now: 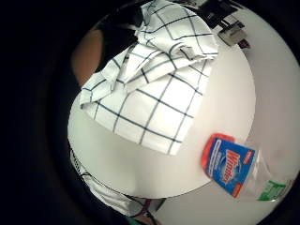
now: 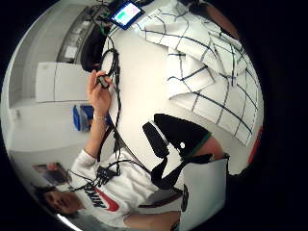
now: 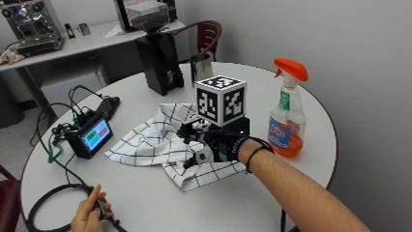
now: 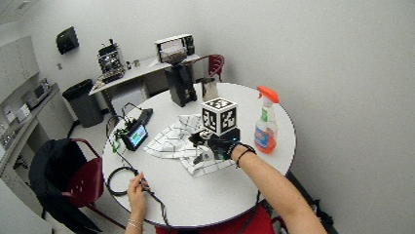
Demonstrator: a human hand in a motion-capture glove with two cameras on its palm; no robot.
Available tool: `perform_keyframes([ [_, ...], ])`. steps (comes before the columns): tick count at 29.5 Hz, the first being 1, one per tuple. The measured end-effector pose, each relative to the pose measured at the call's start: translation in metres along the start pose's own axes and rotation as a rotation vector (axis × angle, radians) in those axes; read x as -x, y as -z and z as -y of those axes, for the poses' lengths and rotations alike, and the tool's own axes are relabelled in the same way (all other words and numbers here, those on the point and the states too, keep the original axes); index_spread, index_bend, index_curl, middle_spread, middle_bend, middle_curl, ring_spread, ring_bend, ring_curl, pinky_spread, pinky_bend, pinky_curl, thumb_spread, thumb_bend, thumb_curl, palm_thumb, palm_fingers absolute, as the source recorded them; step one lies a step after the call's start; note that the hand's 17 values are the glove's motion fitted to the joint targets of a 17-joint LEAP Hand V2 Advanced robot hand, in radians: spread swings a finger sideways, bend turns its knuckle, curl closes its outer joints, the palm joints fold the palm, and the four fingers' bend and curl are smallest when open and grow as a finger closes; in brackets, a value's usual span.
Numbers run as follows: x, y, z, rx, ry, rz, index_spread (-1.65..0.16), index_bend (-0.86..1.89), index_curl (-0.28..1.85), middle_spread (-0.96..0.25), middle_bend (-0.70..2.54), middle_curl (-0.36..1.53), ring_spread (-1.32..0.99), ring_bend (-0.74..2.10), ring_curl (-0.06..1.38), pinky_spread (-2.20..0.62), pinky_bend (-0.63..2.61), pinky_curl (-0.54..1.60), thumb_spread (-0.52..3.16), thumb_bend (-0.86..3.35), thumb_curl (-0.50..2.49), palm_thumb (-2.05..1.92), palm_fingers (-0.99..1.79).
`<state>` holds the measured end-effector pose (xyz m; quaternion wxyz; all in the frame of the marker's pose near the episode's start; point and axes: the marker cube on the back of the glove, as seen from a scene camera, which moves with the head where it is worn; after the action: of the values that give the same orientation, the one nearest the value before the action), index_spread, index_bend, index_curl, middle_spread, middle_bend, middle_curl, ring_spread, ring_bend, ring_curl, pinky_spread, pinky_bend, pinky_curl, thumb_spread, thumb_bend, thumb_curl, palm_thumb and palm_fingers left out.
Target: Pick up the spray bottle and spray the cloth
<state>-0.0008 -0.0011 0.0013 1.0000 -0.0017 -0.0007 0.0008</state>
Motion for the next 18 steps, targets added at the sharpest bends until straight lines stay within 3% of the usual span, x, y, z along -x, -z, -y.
perform_keyframes([
  [7, -0.001, -0.009, -0.003, 0.014, -0.008, 0.0, -0.32, 0.17, 0.15, -0.03, 0.35, 0.16, 0.03, 0.3, 0.14, 0.18, 0.29, 0.15, 0.71, 0.21, 0.12, 0.42, 0.51],
  [18, 0.001, -0.013, -0.003, 0.024, -0.005, 0.004, -0.38, 0.15, 0.21, -0.04, 0.33, 0.23, 0.04, 0.29, 0.19, 0.23, 0.27, 0.21, 0.96, 0.14, 0.17, 0.47, 0.5],
])
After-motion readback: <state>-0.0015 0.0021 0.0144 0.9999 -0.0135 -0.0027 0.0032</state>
